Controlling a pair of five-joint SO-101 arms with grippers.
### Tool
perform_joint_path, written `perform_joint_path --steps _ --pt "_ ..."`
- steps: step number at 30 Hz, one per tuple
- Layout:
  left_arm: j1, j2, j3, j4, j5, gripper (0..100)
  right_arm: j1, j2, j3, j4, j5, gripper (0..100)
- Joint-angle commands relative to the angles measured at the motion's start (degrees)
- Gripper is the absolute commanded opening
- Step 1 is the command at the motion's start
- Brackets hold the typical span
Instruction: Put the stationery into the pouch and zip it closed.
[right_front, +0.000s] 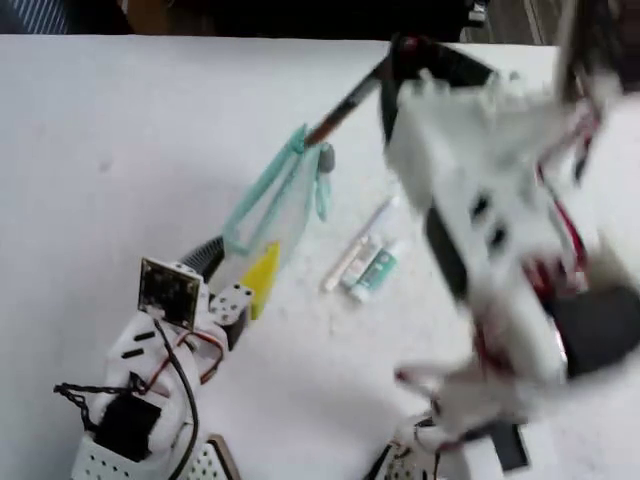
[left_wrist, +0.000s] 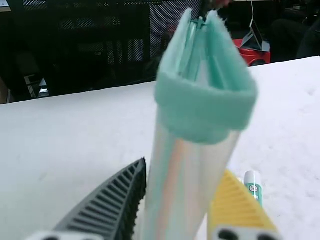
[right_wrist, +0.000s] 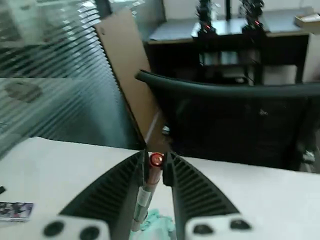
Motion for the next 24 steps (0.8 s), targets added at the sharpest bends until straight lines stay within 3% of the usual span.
perform_joint_path --steps 1,6,15,20,24 --pt "0.6 -0.2 -0.3 0.8 -0.2 20 -5.1 -4.6 0.0 0.2 0.2 1.5" --pt "0.6 -0.2 -0.3 0.8 -0.1 20 -7.8 -4.9 0.5 0.7 0.2 1.5" --pt "0.6 -0.2 -0.3 0.8 -0.1 20 -8.1 -4.9 14.7 -0.7 2.5 1.5" --pt "0.6 -0.2 -0.3 0.8 -0.1 20 -13.1 -4.9 18.1 -1.0 2.7 1.5" --pt "0.6 -0.2 -0.3 0.7 -0.1 20 -17.1 -4.9 22.5 -3.4 8.5 1.8"
